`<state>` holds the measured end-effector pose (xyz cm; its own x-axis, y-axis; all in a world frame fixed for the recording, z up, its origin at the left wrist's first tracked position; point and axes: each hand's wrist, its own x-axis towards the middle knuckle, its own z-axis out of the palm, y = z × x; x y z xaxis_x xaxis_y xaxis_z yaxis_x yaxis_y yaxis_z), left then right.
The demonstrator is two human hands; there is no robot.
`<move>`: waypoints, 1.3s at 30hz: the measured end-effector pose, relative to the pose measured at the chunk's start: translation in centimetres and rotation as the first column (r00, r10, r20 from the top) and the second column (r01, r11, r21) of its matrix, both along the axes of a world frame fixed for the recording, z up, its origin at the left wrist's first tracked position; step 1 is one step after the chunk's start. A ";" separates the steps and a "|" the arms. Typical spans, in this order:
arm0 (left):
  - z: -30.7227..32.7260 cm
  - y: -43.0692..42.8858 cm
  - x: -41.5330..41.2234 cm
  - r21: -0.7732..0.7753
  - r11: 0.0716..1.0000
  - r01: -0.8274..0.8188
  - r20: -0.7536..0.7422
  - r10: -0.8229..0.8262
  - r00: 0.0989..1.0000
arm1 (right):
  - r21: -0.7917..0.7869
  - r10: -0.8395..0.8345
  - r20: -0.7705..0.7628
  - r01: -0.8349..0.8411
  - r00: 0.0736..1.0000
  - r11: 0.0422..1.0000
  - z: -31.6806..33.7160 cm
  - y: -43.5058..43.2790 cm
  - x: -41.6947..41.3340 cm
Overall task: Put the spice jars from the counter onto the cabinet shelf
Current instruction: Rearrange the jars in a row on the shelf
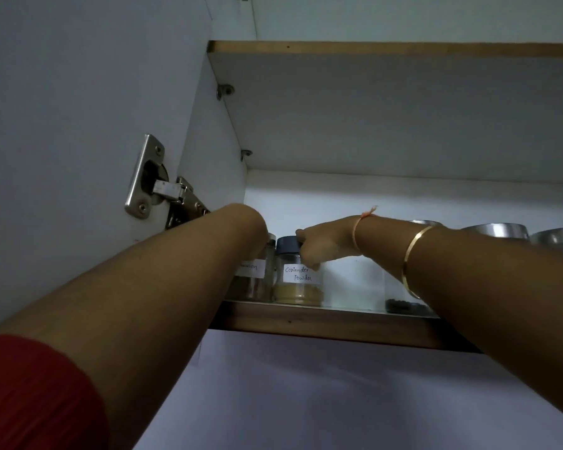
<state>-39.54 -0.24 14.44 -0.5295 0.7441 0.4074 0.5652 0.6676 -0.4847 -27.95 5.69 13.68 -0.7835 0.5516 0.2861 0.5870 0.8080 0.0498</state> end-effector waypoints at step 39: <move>1.6 4.9 18.7 0.353 0.703 0.617 0.017 -0.664 0.747 | 0.098 -0.094 -0.370 0.140 0.924 0.985 3.3 6.2 19.3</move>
